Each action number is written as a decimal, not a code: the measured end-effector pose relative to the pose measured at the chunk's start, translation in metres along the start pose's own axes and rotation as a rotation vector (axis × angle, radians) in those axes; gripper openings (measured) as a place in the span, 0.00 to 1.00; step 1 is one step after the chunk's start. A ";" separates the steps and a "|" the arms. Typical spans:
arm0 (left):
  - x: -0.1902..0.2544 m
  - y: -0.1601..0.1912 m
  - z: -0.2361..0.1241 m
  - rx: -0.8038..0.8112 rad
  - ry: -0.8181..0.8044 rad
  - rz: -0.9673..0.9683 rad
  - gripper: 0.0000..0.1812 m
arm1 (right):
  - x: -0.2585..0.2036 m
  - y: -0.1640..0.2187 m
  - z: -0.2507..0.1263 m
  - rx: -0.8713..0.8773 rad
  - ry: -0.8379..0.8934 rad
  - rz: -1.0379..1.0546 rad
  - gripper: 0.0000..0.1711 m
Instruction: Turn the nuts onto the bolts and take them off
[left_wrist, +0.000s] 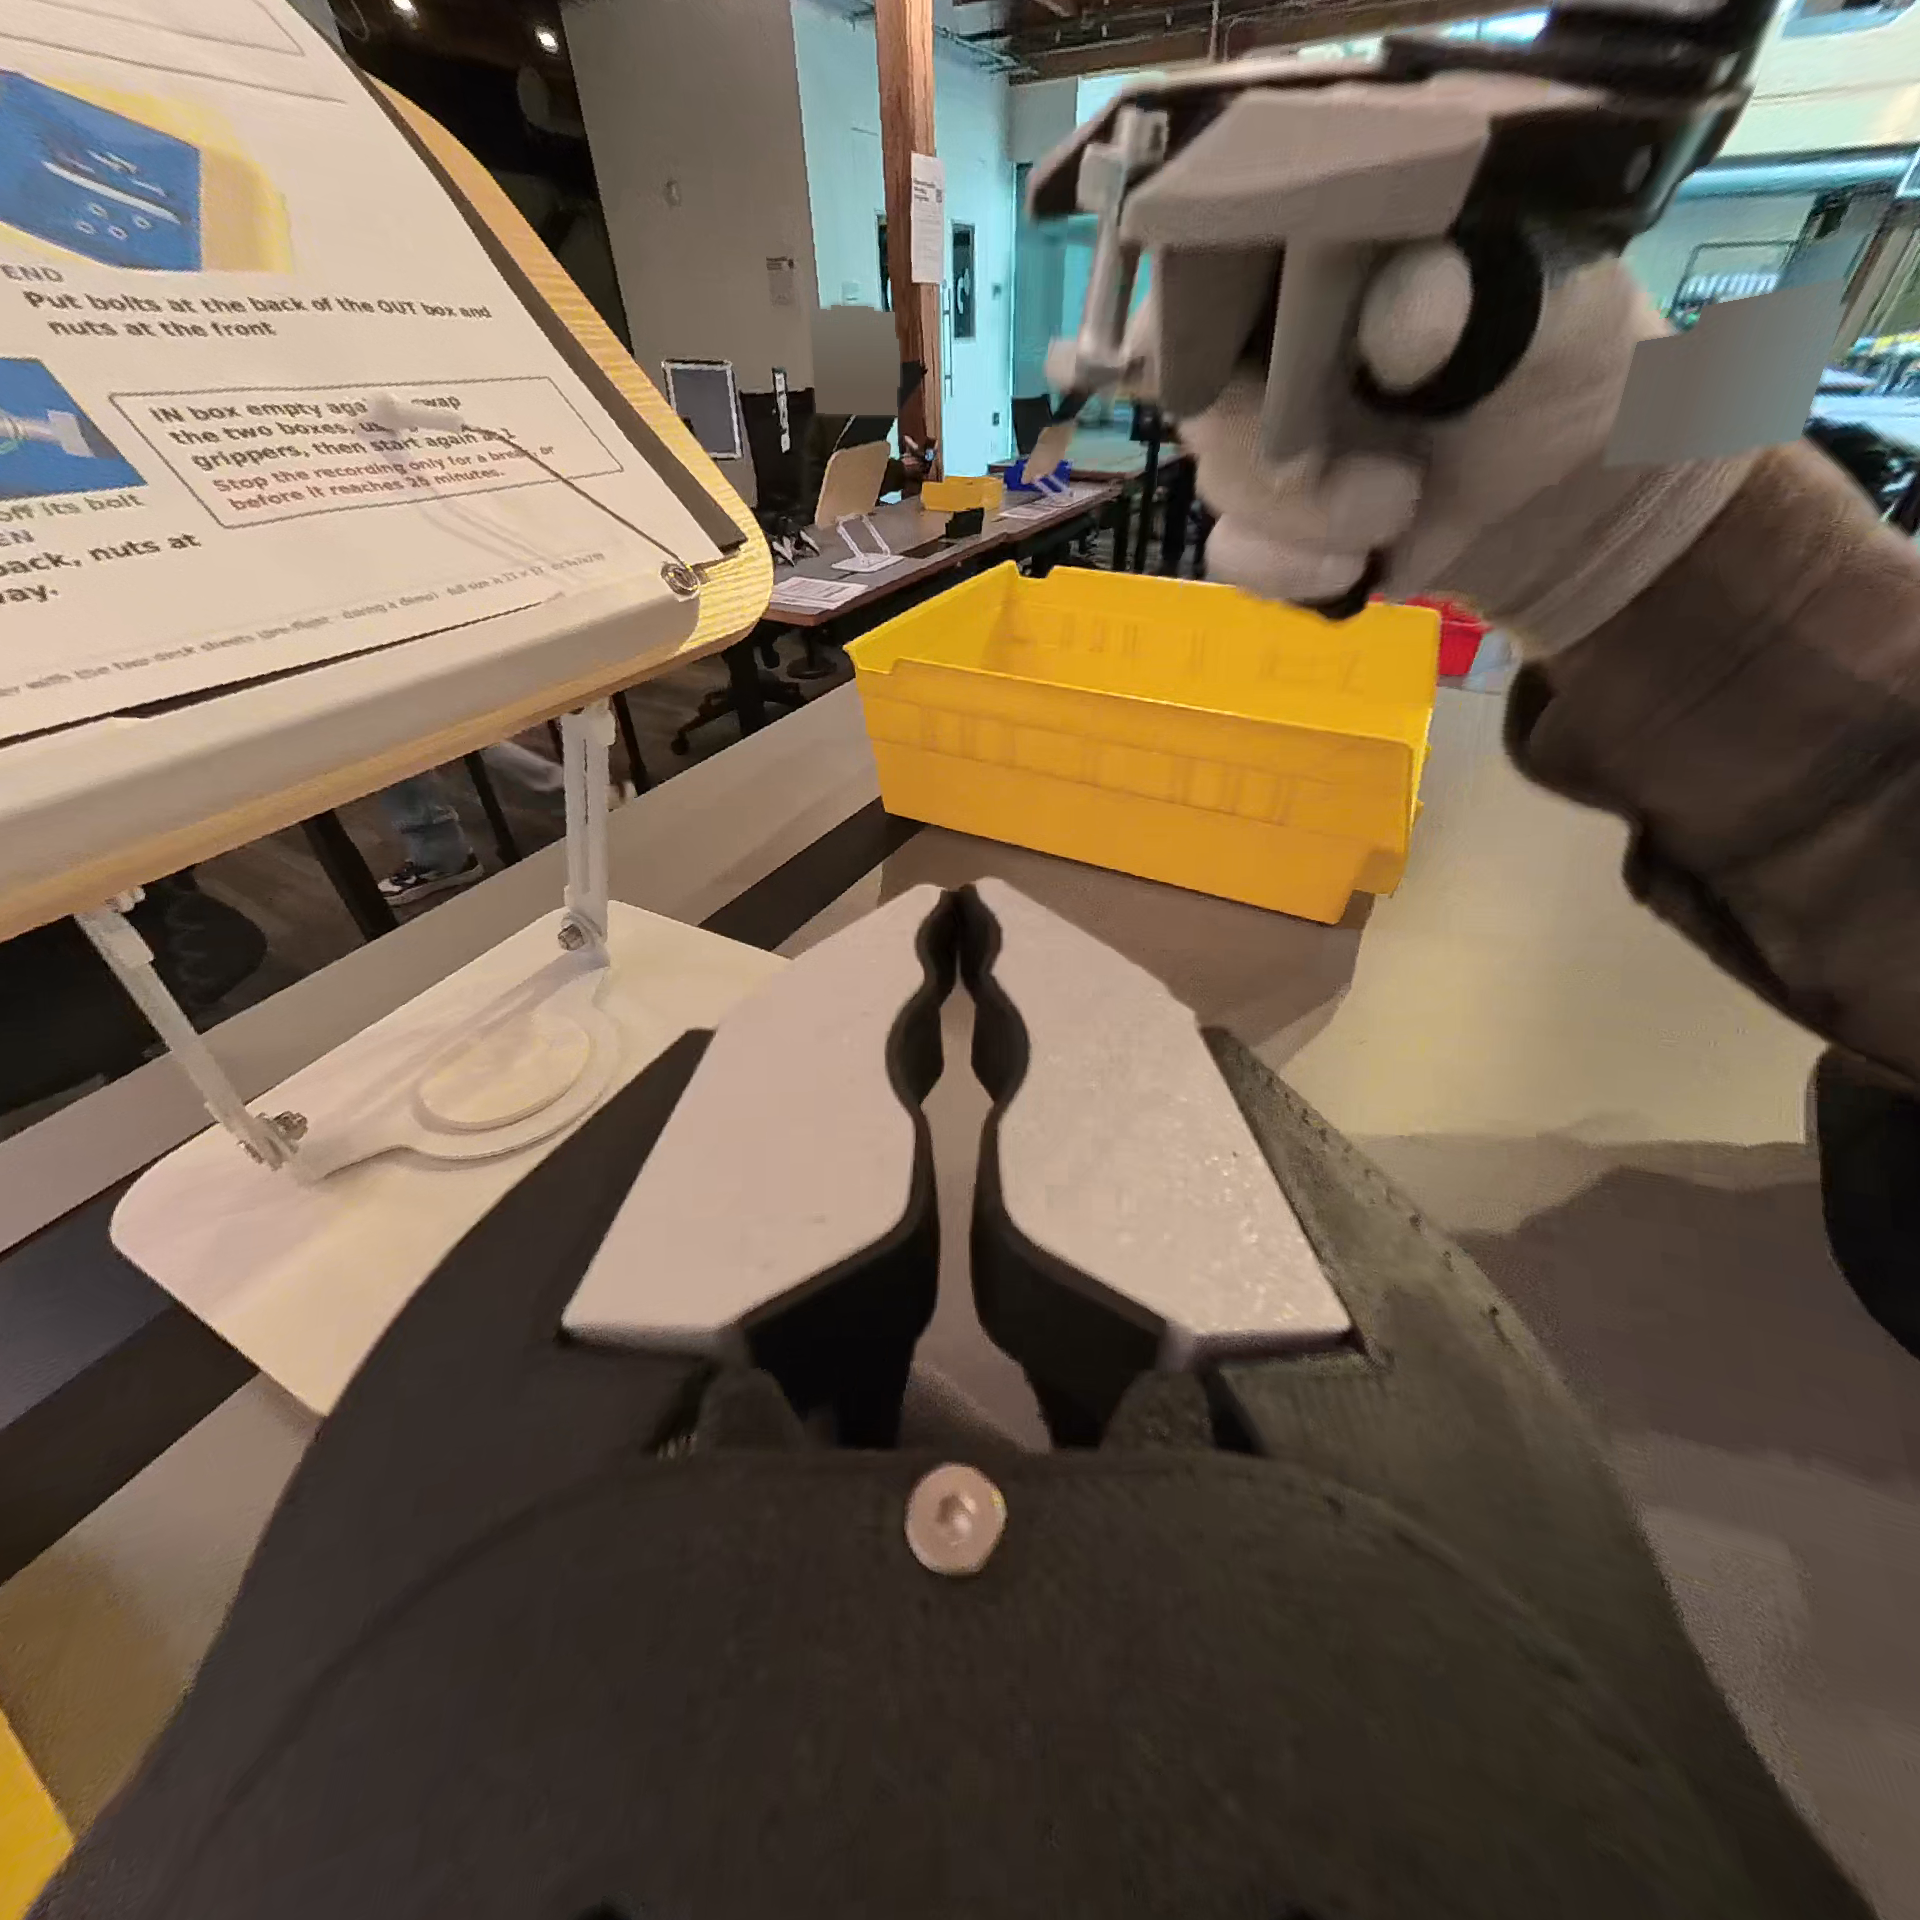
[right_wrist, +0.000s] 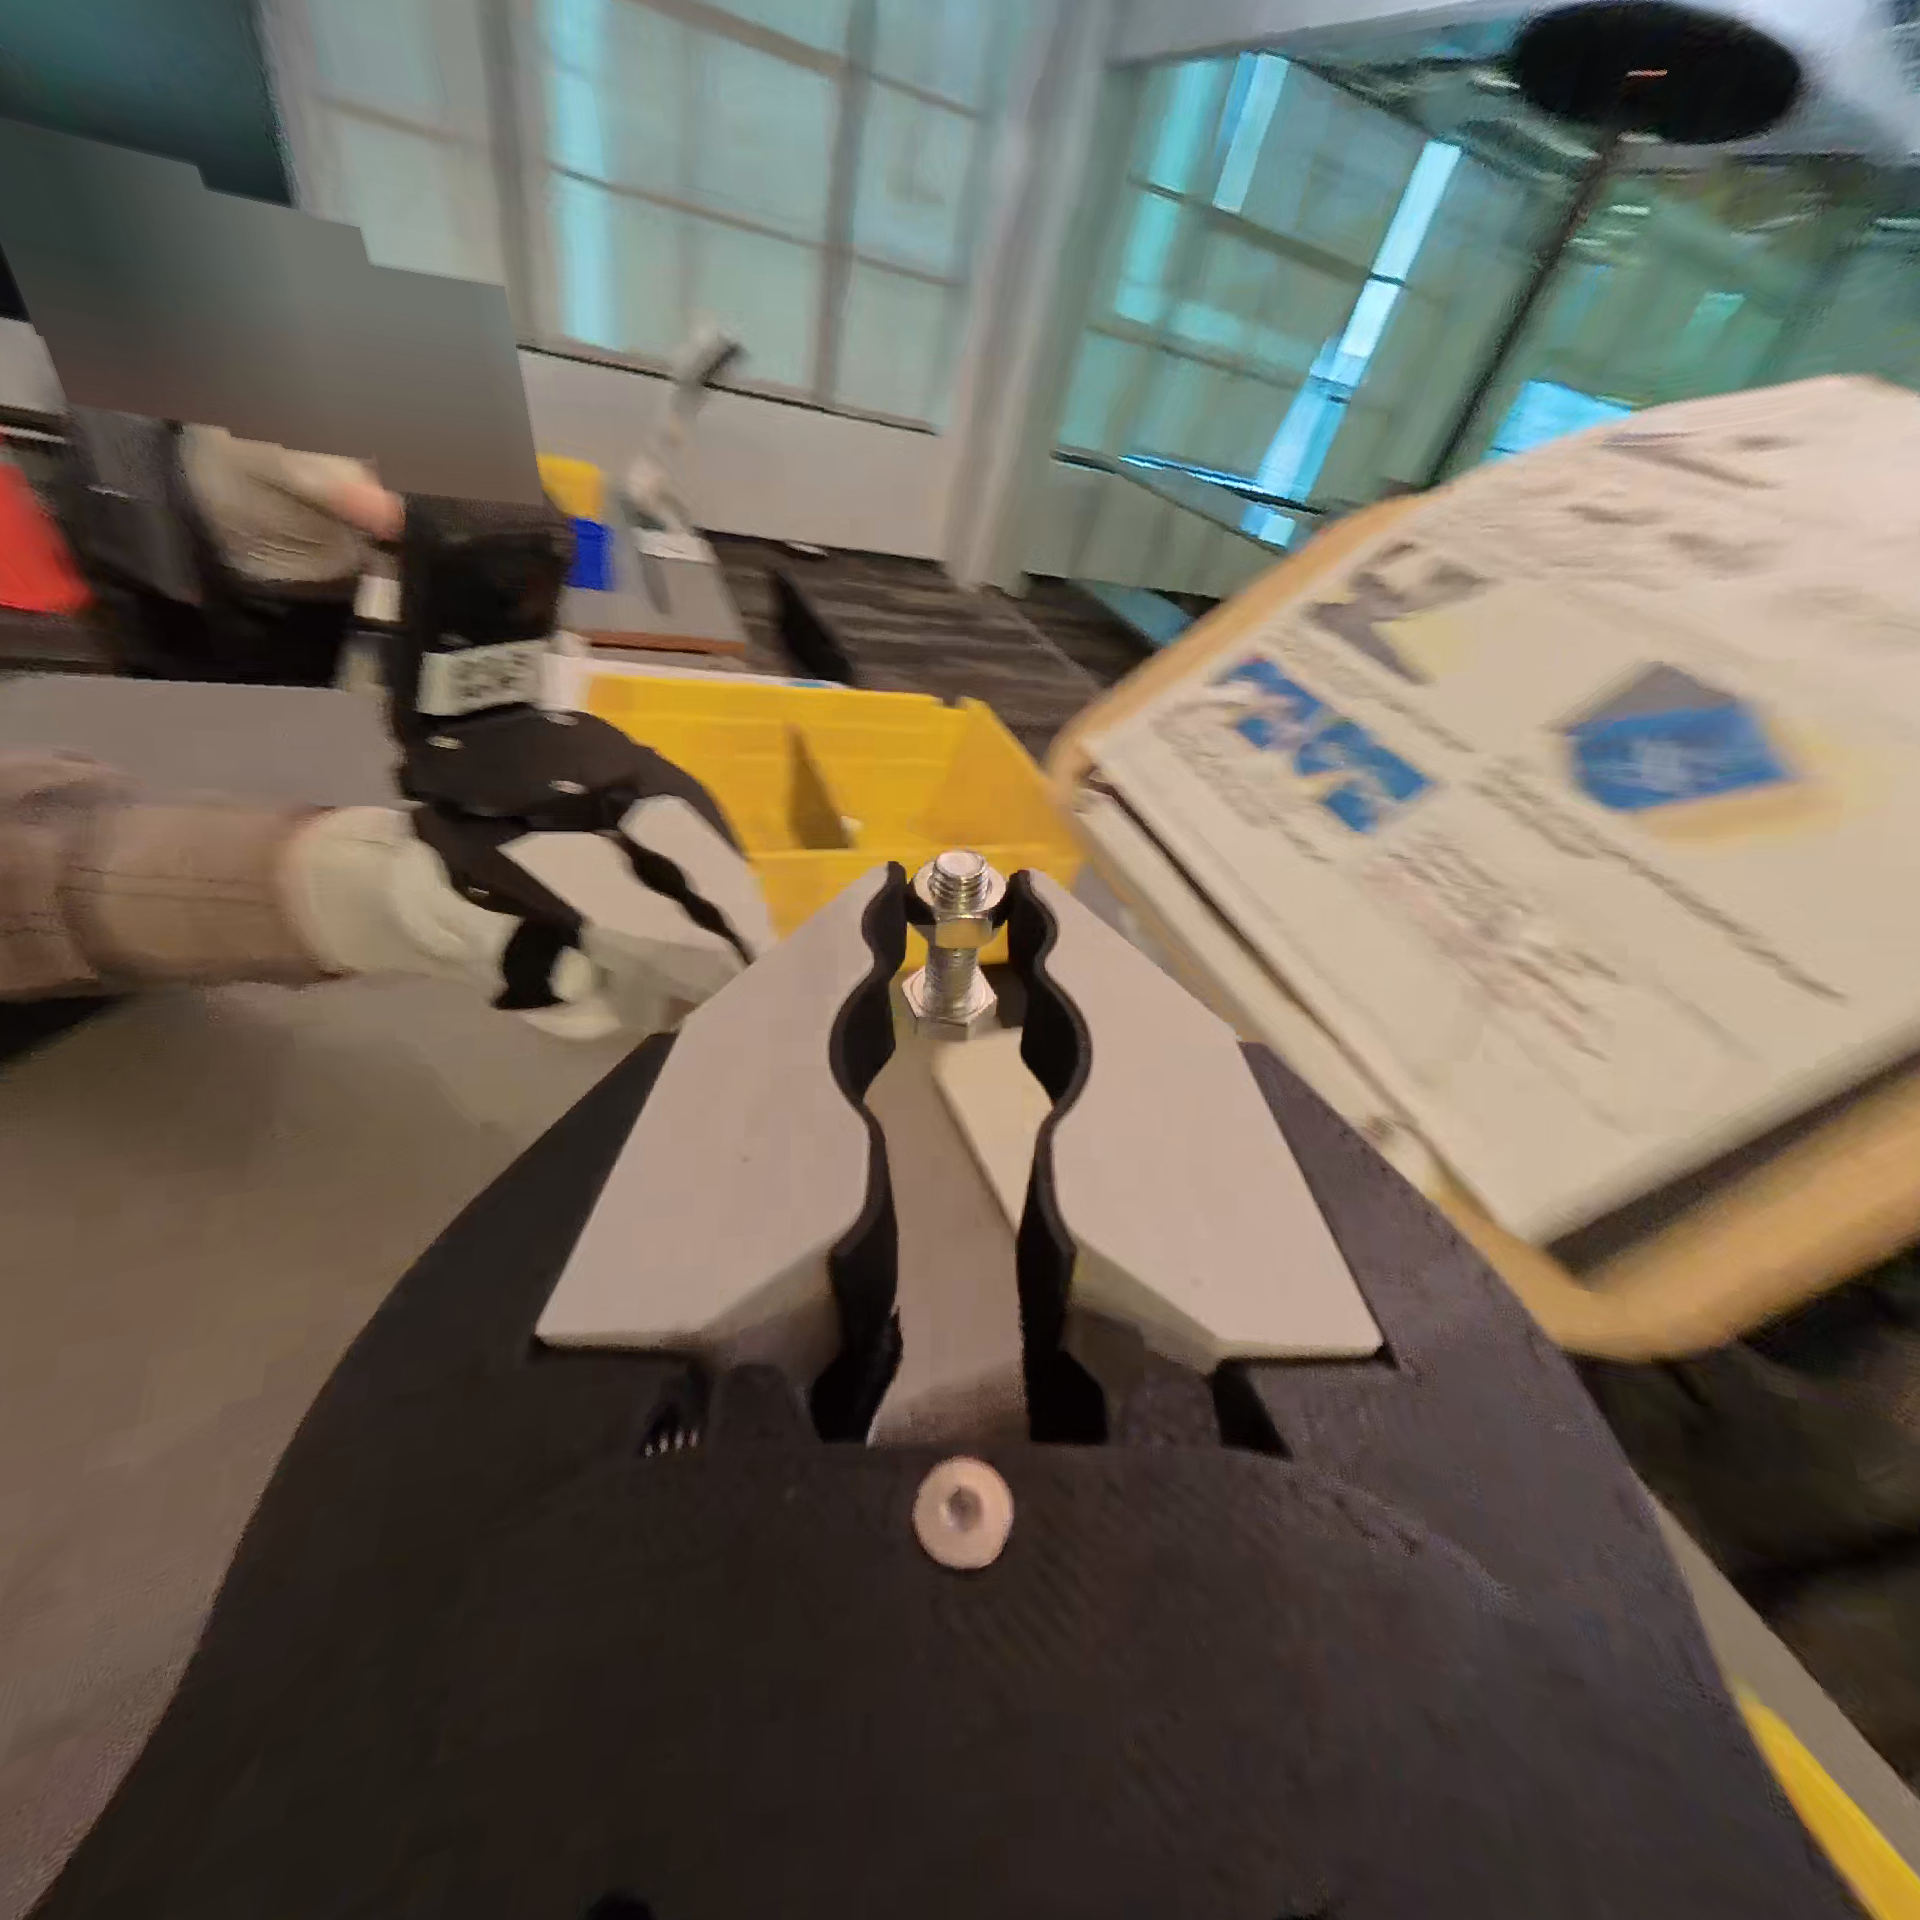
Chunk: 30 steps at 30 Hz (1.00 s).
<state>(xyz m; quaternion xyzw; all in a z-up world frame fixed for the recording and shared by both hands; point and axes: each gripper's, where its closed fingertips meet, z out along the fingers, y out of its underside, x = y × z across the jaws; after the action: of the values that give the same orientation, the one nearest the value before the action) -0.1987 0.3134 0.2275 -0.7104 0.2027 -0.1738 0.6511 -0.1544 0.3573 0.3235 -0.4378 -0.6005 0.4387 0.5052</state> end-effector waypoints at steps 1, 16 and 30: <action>0.000 0.000 0.000 -0.002 -0.001 0.004 0.00 | 0.020 0.001 -0.020 -0.025 0.092 -0.001 0.10; 0.002 0.013 0.006 -0.050 -0.004 -0.010 0.00 | 0.136 0.258 -0.222 -0.954 0.748 0.426 0.10; -0.003 0.022 0.007 -0.086 -0.016 -0.008 0.00 | 0.123 0.314 -0.221 -1.116 0.713 0.507 0.10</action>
<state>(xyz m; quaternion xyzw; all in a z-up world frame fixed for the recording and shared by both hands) -0.1988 0.3193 0.2053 -0.7400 0.2020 -0.1619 0.6207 0.0778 0.5685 0.0699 -0.8746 -0.4134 -0.0004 0.2534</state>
